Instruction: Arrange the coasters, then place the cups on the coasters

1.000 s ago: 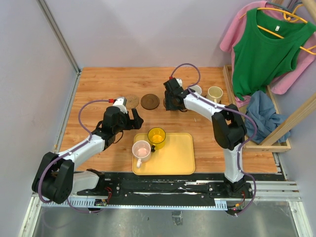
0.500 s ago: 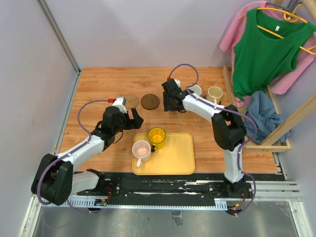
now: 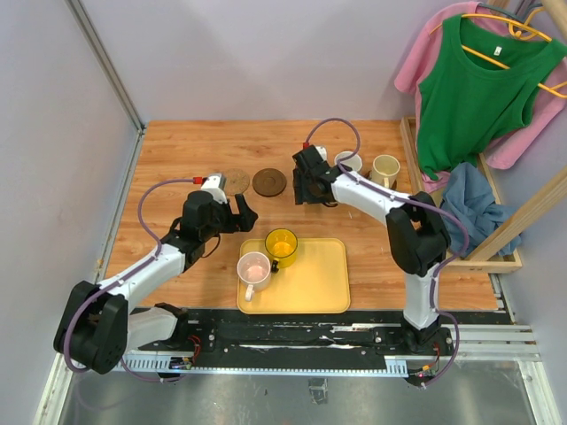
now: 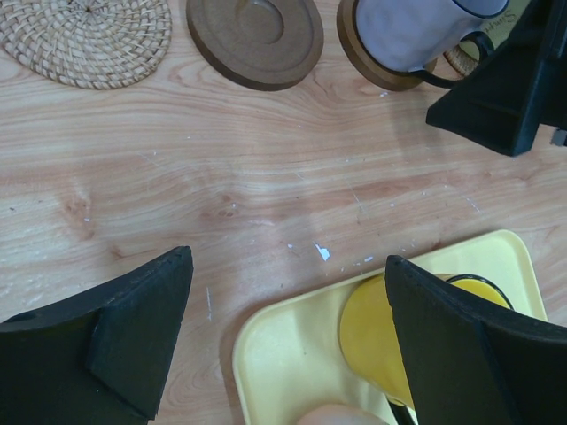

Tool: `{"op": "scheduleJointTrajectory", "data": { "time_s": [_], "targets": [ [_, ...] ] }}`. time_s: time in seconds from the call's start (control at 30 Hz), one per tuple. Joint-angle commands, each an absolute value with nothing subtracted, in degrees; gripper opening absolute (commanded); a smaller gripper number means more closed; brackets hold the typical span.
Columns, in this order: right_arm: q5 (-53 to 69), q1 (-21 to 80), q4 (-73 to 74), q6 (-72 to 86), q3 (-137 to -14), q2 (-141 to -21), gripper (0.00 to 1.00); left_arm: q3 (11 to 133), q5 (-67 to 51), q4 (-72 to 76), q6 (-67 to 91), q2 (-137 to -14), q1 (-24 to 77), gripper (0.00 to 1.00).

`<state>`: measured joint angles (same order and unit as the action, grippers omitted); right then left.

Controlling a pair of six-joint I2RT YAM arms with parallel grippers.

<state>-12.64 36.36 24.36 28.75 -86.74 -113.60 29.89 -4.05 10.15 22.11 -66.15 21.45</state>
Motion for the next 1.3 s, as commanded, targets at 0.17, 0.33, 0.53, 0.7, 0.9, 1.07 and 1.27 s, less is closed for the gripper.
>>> {"op": "scheduleJointTrajectory", "data": {
  "time_s": [0.17, 0.33, 0.53, 0.7, 0.9, 1.07, 1.27],
  "targets": [
    [-14.2, 41.0, 24.6, 31.0, -78.3, -100.5, 0.72, 31.4, -8.9, 9.1, 20.5, -64.8, 21.1, 0.9],
    [-14.3, 43.1, 24.6, 31.2, -72.4, -94.2, 0.7, 31.7, -11.5, 8.7, 19.9, -66.1, 21.1, 0.67],
    [-11.8, 44.4, 24.0, 31.0, -66.4, -88.2, 0.62, 31.9, -14.6, 8.2, 19.1, -67.7, 21.3, 0.21],
    [-11.7, 45.1, 23.8, 31.9, -62.4, -84.7, 0.58, 33.7, -16.0, 5.9, 17.9, -70.4, 23.3, 0.0],
    [-12.2, 45.2, 23.8, 32.7, -59.8, -82.4, 0.57, 36.1, -17.5, 3.9, 16.3, -74.3, 26.4, 0.01],
    [-12.4, 45.2, 24.5, 33.2, -59.4, -82.1, 0.57, 39.0, -18.1, 0.4, 13.9, -77.4, 28.9, 0.01],
    [-12.7, 45.4, 25.2, 33.7, -58.4, -80.8, 0.56, 42.4, -18.3, -3.5, 11.4, -79.4, 32.3, 0.01]
  ]
}}
